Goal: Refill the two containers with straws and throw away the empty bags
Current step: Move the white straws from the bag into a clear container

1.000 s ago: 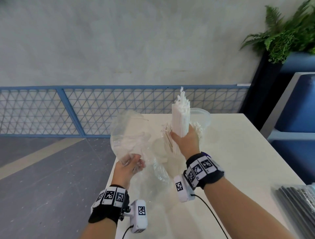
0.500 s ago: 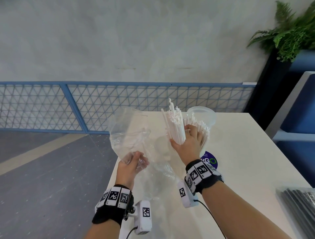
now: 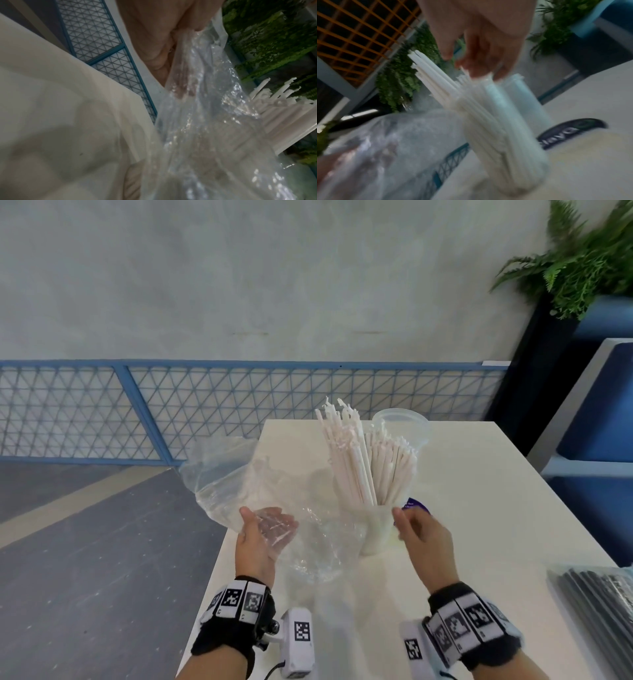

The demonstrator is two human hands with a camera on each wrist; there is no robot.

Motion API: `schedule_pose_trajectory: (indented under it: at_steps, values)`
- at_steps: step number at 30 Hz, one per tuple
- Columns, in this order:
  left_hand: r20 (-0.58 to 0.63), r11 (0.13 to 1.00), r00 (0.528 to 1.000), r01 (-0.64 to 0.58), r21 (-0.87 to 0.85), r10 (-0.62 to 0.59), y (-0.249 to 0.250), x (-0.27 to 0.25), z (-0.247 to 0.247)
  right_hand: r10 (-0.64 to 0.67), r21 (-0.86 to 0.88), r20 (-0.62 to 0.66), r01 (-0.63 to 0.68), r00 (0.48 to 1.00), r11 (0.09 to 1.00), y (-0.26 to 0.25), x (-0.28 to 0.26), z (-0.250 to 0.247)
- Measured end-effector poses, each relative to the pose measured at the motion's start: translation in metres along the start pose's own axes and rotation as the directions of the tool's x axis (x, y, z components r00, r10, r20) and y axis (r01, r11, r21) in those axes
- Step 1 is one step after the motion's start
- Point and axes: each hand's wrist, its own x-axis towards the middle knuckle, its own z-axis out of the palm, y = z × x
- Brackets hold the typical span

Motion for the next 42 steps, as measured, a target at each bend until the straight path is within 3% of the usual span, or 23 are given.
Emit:
schedule_pose_trajectory:
  at_steps: [1, 3, 5, 6, 8, 10, 12, 13, 15, 16, 18, 19, 21, 23, 24, 27, 29, 32, 34, 36, 38, 39, 42]
  values:
    - [-0.009, 1.000, 1.000, 0.008, 0.006, -0.008, -0.004, -0.001, 0.000, 0.147, -0.065, 0.113, -0.140, 0.983, 0.988, 0.010, -0.005, -0.001]
    - [-0.003, 0.999, 1.000, 0.025, 0.023, -0.025, -0.010, -0.004, 0.001, 0.382, -0.061, 0.318, -0.384, 0.868, 0.922, 0.026, -0.012, 0.001]
    - [0.009, 0.997, 0.998, 0.058, 0.048, -0.059, -0.017, -0.009, 0.002, 0.478, 0.045, 0.510, -0.577, 0.715, 0.815, 0.032, -0.020, 0.007]
    - [0.018, 0.995, 0.996, 0.081, 0.058, -0.083, -0.019, -0.013, 0.003, 0.467, 0.085, 0.565, -0.611, 0.680, 0.787, 0.034, -0.023, 0.012]
    - [0.039, 0.987, 0.990, 0.132, 0.087, -0.136, -0.025, -0.018, 0.004, 0.414, 0.142, 0.596, -0.598, 0.688, 0.789, 0.034, -0.028, 0.021]
    - [-0.022, 0.974, 0.990, 0.141, 0.177, -0.140, -0.028, -0.020, 0.001, 0.388, 0.204, 0.558, -0.574, 0.734, 0.793, 0.035, -0.029, 0.027]
    - [-0.219, 0.896, 0.972, 0.027, 0.444, 0.079, -0.025, -0.018, -0.007, 0.400, 0.211, 0.519, -0.567, 0.755, 0.796, 0.038, -0.027, 0.026]
    - [-0.266, 0.807, 0.931, -0.049, 0.589, 0.251, -0.019, -0.017, -0.012, 0.405, 0.183, 0.516, -0.559, 0.755, 0.809, 0.040, -0.025, 0.023]
    - [-0.174, 0.543, 0.852, -0.145, 0.827, 0.493, -0.009, -0.015, -0.023, 0.407, 0.098, 0.538, -0.534, 0.738, 0.840, 0.044, -0.021, 0.019]
    - [-0.048, 0.356, 0.851, -0.167, 0.919, 0.523, -0.006, -0.013, -0.028, 0.410, 0.058, 0.554, -0.524, 0.725, 0.849, 0.045, -0.019, 0.017]
    - [0.188, -0.005, 0.905, -0.201, 0.980, 0.382, -0.006, -0.009, -0.033, 0.419, 0.008, 0.569, -0.514, 0.707, 0.858, 0.046, -0.016, 0.018]
    - [0.234, -0.073, 0.925, -0.222, 0.972, 0.298, -0.010, -0.007, -0.036, 0.422, -0.017, 0.574, -0.506, 0.702, 0.863, 0.047, -0.015, 0.020]
    - [0.190, 0.001, 0.961, -0.195, 0.981, 0.202, -0.016, -0.004, -0.037, 0.421, -0.073, 0.584, -0.471, 0.694, 0.879, 0.046, -0.014, 0.025]
    - [0.067, 0.203, 0.985, -0.099, 0.974, 0.159, -0.020, 0.000, -0.039, 0.416, -0.115, 0.601, -0.442, 0.682, 0.890, 0.046, -0.013, 0.030]
    - [0.013, 0.255, 0.989, -0.051, 0.966, 0.150, -0.023, 0.003, -0.040, 0.415, -0.123, 0.607, -0.436, 0.677, 0.892, 0.046, -0.013, 0.032]
    - [-0.052, 0.233, 0.994, 0.029, 0.972, 0.093, -0.027, 0.011, -0.046, 0.420, -0.101, 0.603, -0.457, 0.678, 0.884, 0.046, -0.012, 0.036]
    - [-0.069, 0.265, 0.996, 0.049, 0.963, 0.064, -0.027, 0.015, -0.048, 0.428, -0.093, 0.600, -0.472, 0.676, 0.877, 0.047, -0.011, 0.037]
    - [-0.145, 0.347, 0.970, 0.070, 0.935, 0.195, -0.024, 0.020, -0.054, 0.471, -0.099, 0.557, -0.509, 0.684, 0.855, 0.052, -0.009, 0.032]
    - [-0.214, 0.401, 0.944, 0.100, 0.910, 0.251, -0.021, 0.024, -0.058, 0.508, -0.120, 0.469, -0.518, 0.723, 0.847, 0.057, -0.004, 0.028]
    - [-0.230, 0.434, 0.948, 0.117, 0.893, 0.218, -0.022, 0.024, -0.058, 0.471, -0.275, 0.314, -0.396, 0.824, 0.876, 0.062, -0.003, 0.023]
    - [-0.169, 0.474, 0.977, 0.088, 0.876, 0.130, -0.027, 0.021, -0.057, 0.274, -0.410, 0.176, -0.183, 0.945, 0.893, 0.062, -0.008, 0.024]
    - [-0.118, 0.474, 0.990, 0.067, 0.878, 0.079, -0.028, 0.019, -0.055, 0.150, -0.433, 0.153, -0.070, 0.977, 0.899, 0.056, -0.013, 0.026]
    - [0.054, 0.426, 0.998, -0.033, 0.904, -0.036, -0.033, 0.015, -0.050, -0.080, -0.522, 0.252, 0.205, 0.964, 0.828, 0.045, -0.030, 0.037]
